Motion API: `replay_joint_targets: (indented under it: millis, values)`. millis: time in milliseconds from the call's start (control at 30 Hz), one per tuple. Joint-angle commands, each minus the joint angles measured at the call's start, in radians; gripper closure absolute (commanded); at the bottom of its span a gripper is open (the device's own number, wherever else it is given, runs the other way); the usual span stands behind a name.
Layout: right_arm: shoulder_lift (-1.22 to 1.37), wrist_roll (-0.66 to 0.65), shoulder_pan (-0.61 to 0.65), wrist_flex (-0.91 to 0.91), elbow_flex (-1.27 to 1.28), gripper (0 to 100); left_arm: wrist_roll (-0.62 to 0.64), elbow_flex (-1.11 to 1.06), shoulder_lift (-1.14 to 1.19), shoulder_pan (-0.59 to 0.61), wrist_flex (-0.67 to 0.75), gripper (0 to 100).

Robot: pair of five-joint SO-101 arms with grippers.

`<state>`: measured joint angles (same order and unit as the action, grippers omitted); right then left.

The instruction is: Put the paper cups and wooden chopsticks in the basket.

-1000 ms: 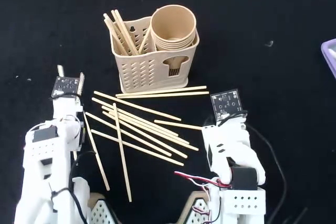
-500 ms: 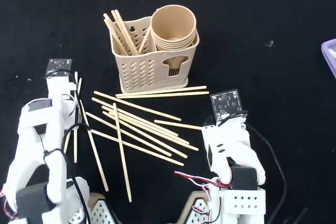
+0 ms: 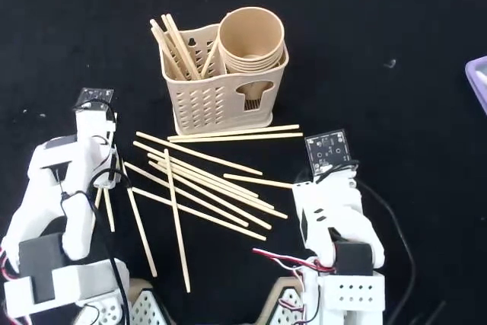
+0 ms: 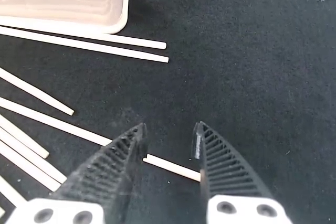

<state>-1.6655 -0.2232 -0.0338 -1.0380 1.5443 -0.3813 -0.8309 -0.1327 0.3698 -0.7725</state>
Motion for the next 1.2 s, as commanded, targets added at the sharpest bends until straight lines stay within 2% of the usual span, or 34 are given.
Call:
replay_joint_targets:
  millis: [0, 67, 133, 467, 600, 800, 1167]
  values:
    - [-0.016, 0.006, -0.011, 0.002, -0.007, 84.7, -0.003, 0.074, 0.023, 0.008, 0.015, 87]
    - [-0.016, 0.006, -0.011, 0.002, -0.007, 84.7, 0.000, 0.104, 0.023, 0.019, 0.015, 89]
    - [-0.016, 0.006, -0.011, 0.002, -0.007, 84.7, 0.000, 0.131, 0.023, 0.033, 0.015, 97]
    - [-0.016, 0.006, -0.011, 0.003, -0.005, 84.7, -0.008, 0.153, 0.023, 0.041, 0.015, 97]
    - [-0.016, 0.006, -0.011, 0.003, -0.005, 84.7, -0.080, 0.205, 0.026, 0.059, -0.020, 97]
    - [-0.016, 0.006, -0.011, 0.003, -0.005, 84.7, -0.133, 0.228, 0.071, 0.077, -0.049, 84]
    - [-0.016, 0.006, -0.011, 0.002, -0.005, 84.7, -0.132, 0.254, 0.095, 0.104, -0.011, 86]
